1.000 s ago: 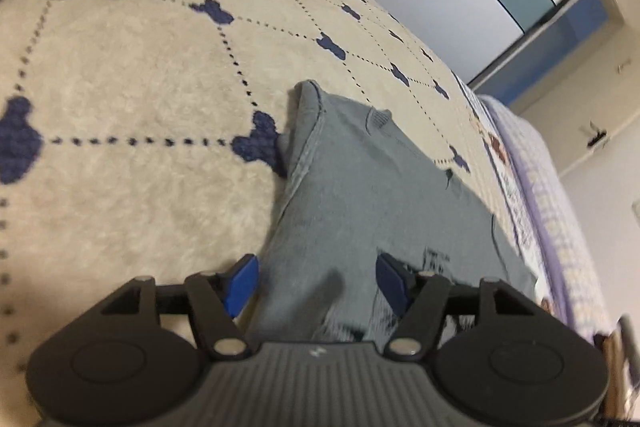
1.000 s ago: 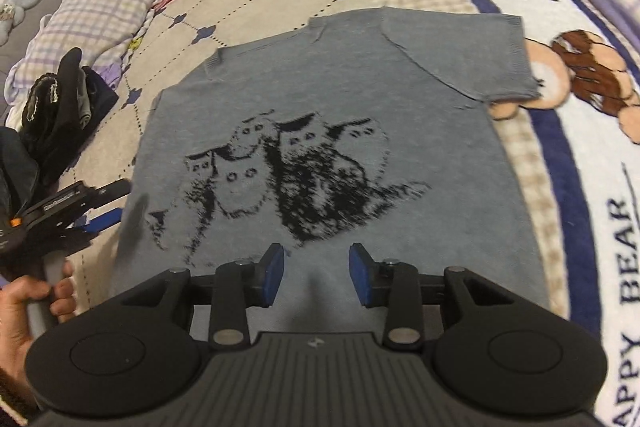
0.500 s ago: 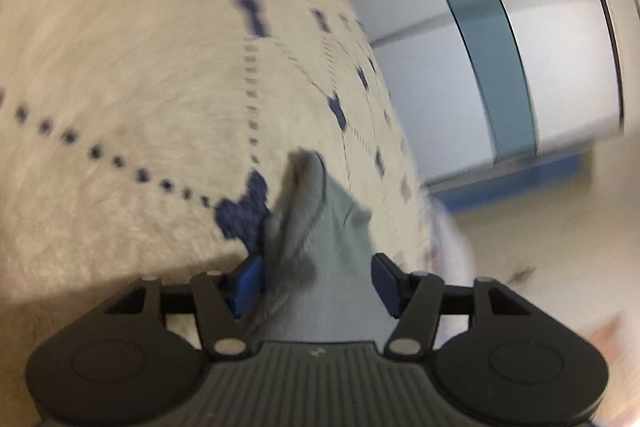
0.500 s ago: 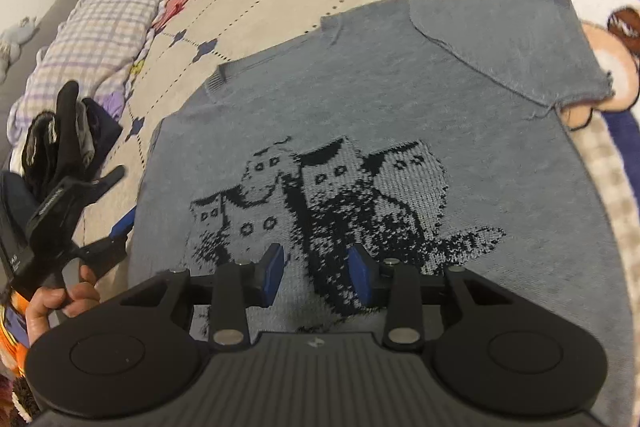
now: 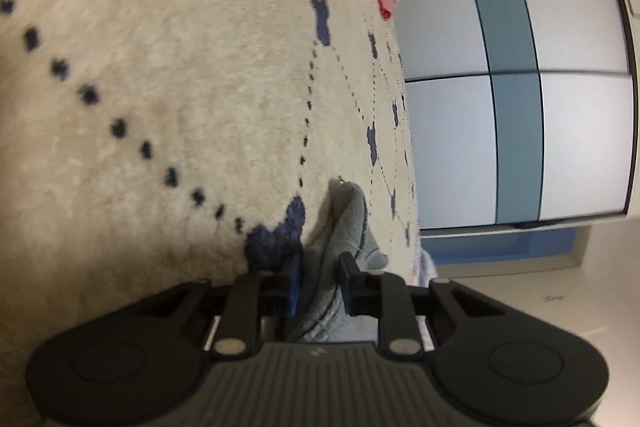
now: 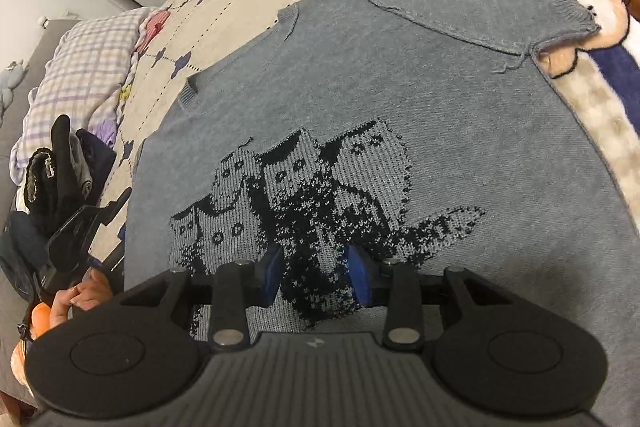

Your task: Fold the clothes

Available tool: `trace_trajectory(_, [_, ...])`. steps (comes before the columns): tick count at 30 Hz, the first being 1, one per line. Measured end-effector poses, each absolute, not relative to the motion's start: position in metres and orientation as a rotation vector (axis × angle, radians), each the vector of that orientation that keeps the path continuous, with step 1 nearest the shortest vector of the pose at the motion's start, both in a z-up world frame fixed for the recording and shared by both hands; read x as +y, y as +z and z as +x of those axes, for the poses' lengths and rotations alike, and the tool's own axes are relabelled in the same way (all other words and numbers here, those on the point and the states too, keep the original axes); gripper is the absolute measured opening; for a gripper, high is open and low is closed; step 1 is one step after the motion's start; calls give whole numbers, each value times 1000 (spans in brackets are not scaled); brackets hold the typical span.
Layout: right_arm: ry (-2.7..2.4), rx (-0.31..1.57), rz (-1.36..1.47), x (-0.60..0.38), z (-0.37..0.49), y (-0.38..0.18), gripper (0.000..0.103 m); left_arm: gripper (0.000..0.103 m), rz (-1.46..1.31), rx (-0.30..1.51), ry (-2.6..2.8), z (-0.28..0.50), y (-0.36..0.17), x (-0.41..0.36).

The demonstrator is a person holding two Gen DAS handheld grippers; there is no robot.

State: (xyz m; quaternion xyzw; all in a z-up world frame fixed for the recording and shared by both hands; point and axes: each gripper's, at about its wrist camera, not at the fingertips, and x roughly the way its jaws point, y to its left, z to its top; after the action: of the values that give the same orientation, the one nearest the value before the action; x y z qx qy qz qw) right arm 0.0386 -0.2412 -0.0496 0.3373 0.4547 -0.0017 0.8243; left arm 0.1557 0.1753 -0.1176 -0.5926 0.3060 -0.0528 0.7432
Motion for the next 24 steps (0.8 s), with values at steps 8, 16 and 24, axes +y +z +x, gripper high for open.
trace_trajectory(8, [8,964,693,-247,33,-53,39,7,-1298,637,-98,153,-118,178])
trace_trajectory(16, [5,963,677,-245,31,-52,39,7,-1227,609,-38,145,-109,185])
trace_trajectory(24, [0,960,638,-241,32,-49,39,10,-1177,641,-116,152,-103,179])
